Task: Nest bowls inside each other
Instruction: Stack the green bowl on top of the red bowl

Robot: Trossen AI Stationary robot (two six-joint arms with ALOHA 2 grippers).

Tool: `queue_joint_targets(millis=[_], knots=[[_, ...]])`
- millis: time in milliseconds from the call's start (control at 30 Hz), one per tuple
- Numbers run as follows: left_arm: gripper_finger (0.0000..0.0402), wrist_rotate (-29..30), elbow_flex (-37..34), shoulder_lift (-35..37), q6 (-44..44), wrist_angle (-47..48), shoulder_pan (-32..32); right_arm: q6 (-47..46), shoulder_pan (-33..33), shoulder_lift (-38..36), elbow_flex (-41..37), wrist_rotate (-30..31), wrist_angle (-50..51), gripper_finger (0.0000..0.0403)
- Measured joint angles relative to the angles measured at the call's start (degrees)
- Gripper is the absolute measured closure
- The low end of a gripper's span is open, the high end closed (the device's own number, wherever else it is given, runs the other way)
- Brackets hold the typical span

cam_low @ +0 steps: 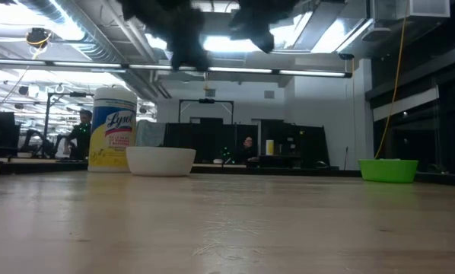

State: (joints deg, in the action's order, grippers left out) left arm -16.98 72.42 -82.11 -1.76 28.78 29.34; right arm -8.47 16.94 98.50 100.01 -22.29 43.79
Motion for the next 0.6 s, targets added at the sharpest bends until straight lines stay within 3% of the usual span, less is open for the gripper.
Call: queue_joint_targets(millis=[100, 200, 600], knots=[[0.0253, -4.49, 1.59, 3.16, 6.85, -7.68, -0.07, -1.6, -2.75, 0.0, 0.0, -1.68, -4.21, 0.0255], [0.0256, -4.43, 3.4, 5.84, 10.46, -11.89, -0.85, -1.83, -5.02, 0.0, 0.0, -1.75, -7.94, 0.0258], [0.0258, 7.01, 6.4, 14.16, 15.22, -10.57, -6.47, -3.9, -6.35, 0.0, 0.0, -1.09, -13.06, 0.0281]])
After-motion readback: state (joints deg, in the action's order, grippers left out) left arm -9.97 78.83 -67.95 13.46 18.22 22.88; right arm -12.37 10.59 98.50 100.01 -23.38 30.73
